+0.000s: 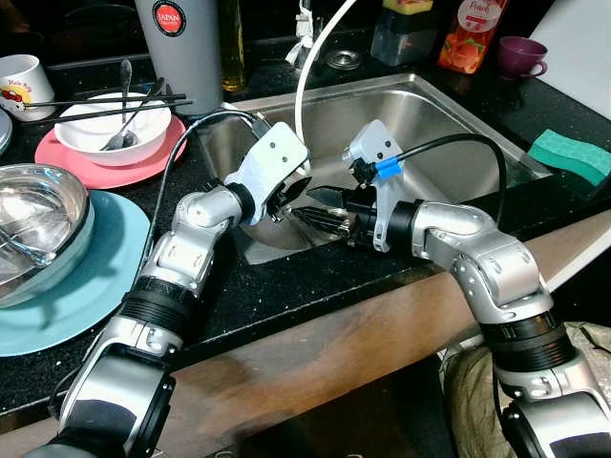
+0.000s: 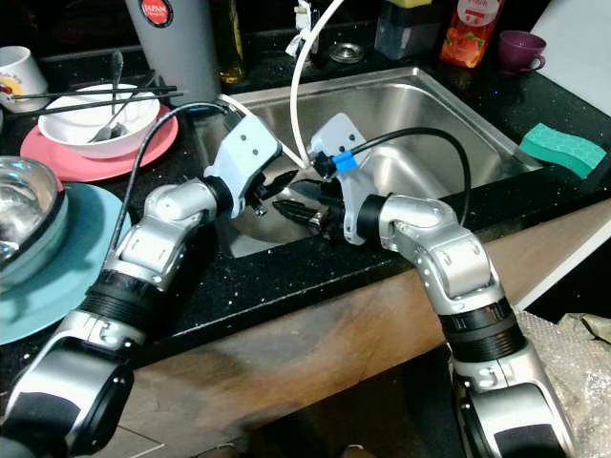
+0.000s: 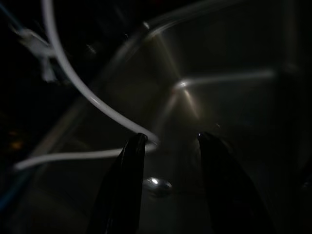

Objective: Kitchen organization

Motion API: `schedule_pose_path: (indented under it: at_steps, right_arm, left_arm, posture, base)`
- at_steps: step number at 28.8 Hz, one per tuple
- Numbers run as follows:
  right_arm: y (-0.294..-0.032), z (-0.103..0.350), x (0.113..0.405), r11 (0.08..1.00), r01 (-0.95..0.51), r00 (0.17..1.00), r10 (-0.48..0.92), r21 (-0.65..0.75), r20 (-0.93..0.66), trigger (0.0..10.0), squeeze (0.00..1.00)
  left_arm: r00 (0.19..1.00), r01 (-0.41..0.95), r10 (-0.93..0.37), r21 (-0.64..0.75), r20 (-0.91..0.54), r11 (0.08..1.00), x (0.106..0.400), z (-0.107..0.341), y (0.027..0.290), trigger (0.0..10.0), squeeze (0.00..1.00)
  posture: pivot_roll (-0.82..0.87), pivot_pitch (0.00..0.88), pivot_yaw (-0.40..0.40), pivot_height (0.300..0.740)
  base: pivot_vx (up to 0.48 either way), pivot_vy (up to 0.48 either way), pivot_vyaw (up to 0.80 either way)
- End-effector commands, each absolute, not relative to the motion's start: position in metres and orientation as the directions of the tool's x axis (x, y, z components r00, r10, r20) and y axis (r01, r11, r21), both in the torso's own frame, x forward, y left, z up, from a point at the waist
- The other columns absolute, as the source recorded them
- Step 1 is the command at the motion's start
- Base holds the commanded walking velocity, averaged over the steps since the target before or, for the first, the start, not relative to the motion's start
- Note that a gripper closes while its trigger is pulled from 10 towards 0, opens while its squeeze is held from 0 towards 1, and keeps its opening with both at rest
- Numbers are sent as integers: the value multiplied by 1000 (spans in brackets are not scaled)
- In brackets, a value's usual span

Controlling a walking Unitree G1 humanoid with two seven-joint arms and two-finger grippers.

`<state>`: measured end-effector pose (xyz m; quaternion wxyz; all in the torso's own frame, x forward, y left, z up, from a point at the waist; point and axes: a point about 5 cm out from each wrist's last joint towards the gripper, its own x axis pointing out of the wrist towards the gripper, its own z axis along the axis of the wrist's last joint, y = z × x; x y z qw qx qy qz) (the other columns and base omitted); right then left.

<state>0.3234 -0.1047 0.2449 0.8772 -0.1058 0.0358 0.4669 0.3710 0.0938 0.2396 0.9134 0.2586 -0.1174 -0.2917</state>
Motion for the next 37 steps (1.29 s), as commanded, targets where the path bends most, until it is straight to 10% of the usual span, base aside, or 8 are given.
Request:
schedule_pose_path:
  at_steps: [1, 17, 37]
  right_arm:
    - [-109, 245, 324, 561, -812, 582, 798, -160, -157, 10000, 0]
    - [-111, 243, 320, 544, -825, 564, 810, -154, -159, 10000, 0]
    - [-108, 240, 318, 512, -845, 534, 827, -154, -174, 10000, 0]
  left_arm:
    - [821, 415, -559, 549, 117, 725, 364, 246, 100, 10000, 0]
    - [828, 11, -314, 547, 465, 837, 288, 273, 153, 10000, 0]
    - [872, -344, -90, 731, 482, 589, 200, 226, 176, 10000, 0]
  posture:
    - [25, 119, -10, 740]
    - [45, 111, -50, 740]
    - [44, 99, -61, 740]
  base:
    - [0, 0, 0]
    - [0, 0, 0]
    - [0, 0, 0]
